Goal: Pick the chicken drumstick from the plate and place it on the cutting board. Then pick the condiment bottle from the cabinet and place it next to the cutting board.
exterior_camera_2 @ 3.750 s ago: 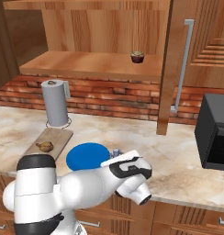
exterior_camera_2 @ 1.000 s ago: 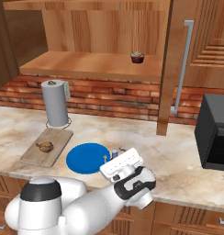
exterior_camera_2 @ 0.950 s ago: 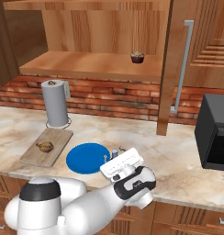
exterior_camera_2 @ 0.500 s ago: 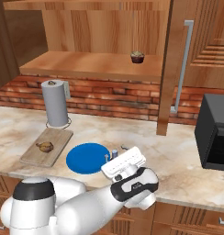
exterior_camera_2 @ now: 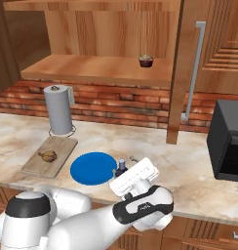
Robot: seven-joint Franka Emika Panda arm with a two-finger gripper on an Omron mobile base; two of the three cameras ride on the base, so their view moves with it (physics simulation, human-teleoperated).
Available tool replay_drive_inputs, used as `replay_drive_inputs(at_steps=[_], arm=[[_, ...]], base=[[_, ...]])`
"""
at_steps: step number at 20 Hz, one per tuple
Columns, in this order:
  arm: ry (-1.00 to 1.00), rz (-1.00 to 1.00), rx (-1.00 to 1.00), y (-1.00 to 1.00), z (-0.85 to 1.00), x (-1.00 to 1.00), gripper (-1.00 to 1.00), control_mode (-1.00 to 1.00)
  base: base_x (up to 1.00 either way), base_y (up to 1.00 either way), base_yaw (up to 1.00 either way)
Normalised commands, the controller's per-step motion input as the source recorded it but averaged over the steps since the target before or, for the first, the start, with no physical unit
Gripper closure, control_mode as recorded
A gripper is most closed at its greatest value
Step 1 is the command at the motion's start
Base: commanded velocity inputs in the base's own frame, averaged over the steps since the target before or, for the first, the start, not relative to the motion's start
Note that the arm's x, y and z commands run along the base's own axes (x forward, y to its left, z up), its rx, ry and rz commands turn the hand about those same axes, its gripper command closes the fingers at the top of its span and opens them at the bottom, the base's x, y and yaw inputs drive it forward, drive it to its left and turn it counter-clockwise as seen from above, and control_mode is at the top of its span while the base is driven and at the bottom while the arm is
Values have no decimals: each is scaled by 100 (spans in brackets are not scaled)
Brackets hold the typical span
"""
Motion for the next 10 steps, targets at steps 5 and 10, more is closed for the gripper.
replay_drive_inputs(at_steps=[5, 10], arm=[[-13, 0, -28, -7, 26, -56, -100, -100], [-24, -3, -41, -2, 22, -63, -100, -100]], base=[[0, 0, 0], [0, 0, 0]])
